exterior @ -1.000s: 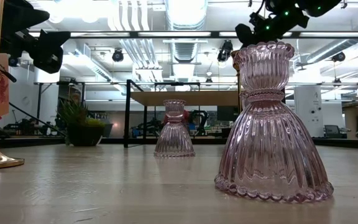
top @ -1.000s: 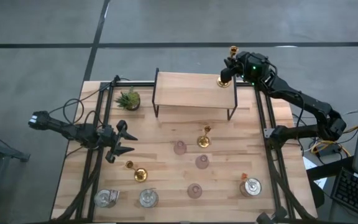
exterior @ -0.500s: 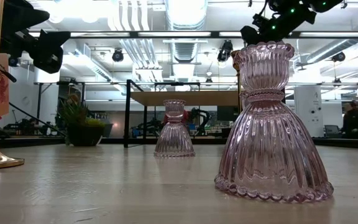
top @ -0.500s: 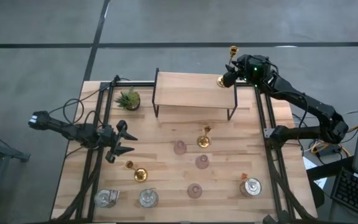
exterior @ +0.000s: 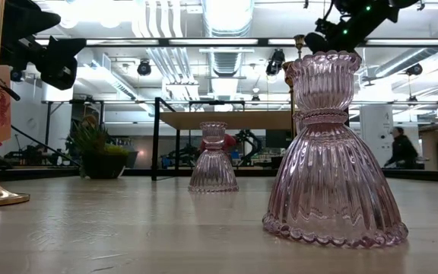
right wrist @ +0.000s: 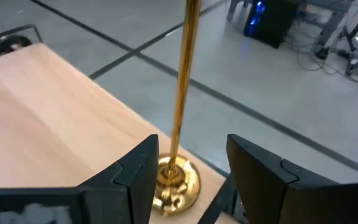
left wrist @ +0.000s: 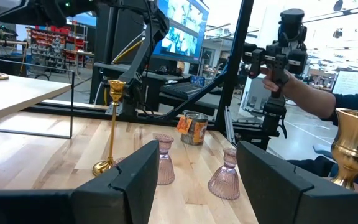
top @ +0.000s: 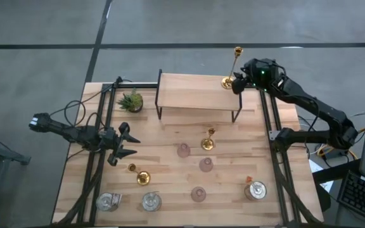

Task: Pick & Place candle stick holders
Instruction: Align the top gold candle holder on the shelf with the gold candle holder

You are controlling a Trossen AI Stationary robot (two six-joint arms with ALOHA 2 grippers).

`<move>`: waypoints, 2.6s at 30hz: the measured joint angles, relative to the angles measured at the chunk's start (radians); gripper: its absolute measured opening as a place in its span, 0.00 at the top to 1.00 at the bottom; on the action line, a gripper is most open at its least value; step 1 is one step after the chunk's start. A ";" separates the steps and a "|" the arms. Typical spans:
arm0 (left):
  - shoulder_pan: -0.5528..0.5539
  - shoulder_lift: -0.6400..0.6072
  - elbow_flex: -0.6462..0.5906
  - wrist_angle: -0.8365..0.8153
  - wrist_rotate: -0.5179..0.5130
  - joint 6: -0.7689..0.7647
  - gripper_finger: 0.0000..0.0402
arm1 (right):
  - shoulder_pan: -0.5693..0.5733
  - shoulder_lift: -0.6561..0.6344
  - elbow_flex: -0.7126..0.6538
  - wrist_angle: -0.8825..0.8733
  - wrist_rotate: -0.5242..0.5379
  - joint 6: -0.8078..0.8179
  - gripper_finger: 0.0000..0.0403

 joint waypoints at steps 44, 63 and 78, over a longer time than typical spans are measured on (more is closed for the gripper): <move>0.000 0.000 0.000 0.000 0.000 0.000 0.46 | 0.793 -0.081 -0.088 -0.277 -0.251 0.049 0.59; 0.000 0.000 0.000 0.000 0.000 0.000 0.46 | 0.912 -0.081 -0.297 -0.029 -0.184 0.183 0.62; 0.000 0.000 0.000 0.000 0.000 0.000 0.46 | 0.912 -0.081 -0.428 0.207 -0.051 0.153 0.55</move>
